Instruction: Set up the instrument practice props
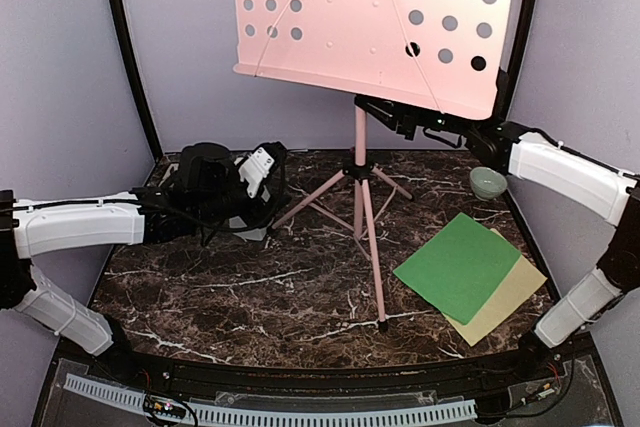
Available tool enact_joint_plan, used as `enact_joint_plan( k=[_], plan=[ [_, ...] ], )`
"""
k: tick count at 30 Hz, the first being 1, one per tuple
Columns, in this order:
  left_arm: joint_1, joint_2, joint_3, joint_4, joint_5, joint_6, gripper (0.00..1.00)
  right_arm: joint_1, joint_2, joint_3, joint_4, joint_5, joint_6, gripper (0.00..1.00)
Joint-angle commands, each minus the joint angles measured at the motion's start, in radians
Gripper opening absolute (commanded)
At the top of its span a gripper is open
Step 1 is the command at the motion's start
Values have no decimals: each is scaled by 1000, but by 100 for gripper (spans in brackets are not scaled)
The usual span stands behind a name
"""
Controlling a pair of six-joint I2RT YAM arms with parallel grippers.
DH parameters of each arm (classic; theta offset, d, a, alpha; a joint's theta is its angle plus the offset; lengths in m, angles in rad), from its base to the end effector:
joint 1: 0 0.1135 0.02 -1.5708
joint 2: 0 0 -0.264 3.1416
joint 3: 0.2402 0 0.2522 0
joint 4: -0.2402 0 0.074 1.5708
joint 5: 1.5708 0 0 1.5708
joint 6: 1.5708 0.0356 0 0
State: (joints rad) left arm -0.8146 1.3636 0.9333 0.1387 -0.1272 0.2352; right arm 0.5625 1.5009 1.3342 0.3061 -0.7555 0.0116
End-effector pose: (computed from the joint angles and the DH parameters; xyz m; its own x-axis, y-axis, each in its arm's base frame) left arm 0.2215 -0.2283 0.2928 -0.0431 0.3826 -0.9229 0.6666 0.6991 0.2587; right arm 0.2848 0.2084 0.4093 0.1064 0.0770 -0.9913 -0.9639 0.2528 -0.0838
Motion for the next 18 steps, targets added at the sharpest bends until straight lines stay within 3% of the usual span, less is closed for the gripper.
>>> enact_joint_plan(
  k=[1, 9, 18],
  plan=[
    [-3, 17, 34, -13, 18, -18, 62, -10, -66, -17, 158, 71, -50, 27],
    [-3, 45, 46, -19, 50, -17, 62, -18, -133, -114, 130, 114, -39, 56],
    [-3, 147, 123, -42, 113, 3, 64, -20, -250, -265, 43, 211, -40, 70]
  ],
)
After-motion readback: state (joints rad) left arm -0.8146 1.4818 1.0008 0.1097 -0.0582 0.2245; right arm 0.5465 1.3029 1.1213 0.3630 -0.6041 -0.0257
